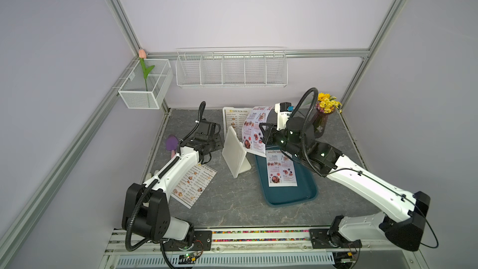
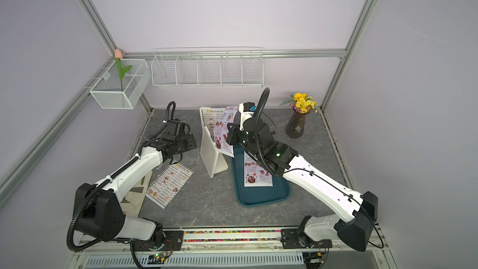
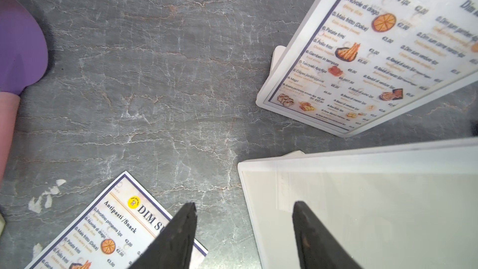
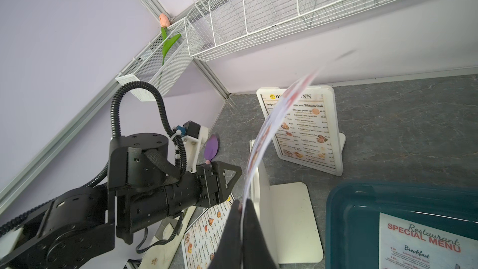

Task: Replace the menus in the menu holders
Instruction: Insert the menu into the menu holder.

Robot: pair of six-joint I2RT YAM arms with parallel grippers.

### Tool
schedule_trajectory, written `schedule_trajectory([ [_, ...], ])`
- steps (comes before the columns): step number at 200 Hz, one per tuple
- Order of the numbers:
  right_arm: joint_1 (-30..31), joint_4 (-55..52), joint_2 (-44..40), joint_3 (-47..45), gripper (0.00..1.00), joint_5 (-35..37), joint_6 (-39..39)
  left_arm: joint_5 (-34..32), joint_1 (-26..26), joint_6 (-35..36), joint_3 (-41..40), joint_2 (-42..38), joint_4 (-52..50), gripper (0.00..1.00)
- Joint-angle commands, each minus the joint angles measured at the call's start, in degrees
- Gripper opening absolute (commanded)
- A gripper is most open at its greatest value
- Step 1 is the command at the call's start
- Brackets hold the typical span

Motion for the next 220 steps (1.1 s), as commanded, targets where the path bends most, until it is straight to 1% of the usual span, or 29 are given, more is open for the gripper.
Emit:
schedule_trajectory([
  [1, -0.08, 0.67, 0.83, -0.13, 0.06, 0.07, -0.9, -0.57, -0.51, 0.67, 1.52, -2.11, -1.39, 0.62],
  [60, -0.08, 1.99, 3.46, 0.33, 0.06, -0.44, -2.67, -0.21, -2.91, 2.32, 3.08, -5.31, -4.54, 0.62],
  [104, -0.2, 5.33, 4.19, -0.95, 0.06, 0.41, -4.99, 2.03, -2.93, 4.01, 4.06, -8.91, -5.97, 0.63],
  [146, -0.85, 8.16, 3.73, -2.35, 0.06, 1.74, -7.95, 1.28, -2.98, 5.07, 5.61, -10.09, -7.41, 0.63],
  [159, -1.17, 8.89, 3.96, -2.57, 0.06, 0.78, -9.53, 1.7, -2.89, 5.07, 5.94, -10.08, -7.42, 0.63],
  [176, -1.71, 9.8, 5.08, -2.45, 0.06, -3.01, -11.28, 2.31, -3.0, 5.07, 6.4, -10.12, -7.59, 0.63],
  [188, -1.67, 9.56, 6.24, -1.9, 0.06, -4.26, -12.11, 2.41, -2.97, 5.31, 6.83, -10.18, -7.93, 0.63],
  [220, -1.69, 11.06, 7.33, -2.31, 0.06, -4.79, -12.66, 2.62, -2.99, 5.77, 7.71, -10.52, -8.56, 0.64],
])
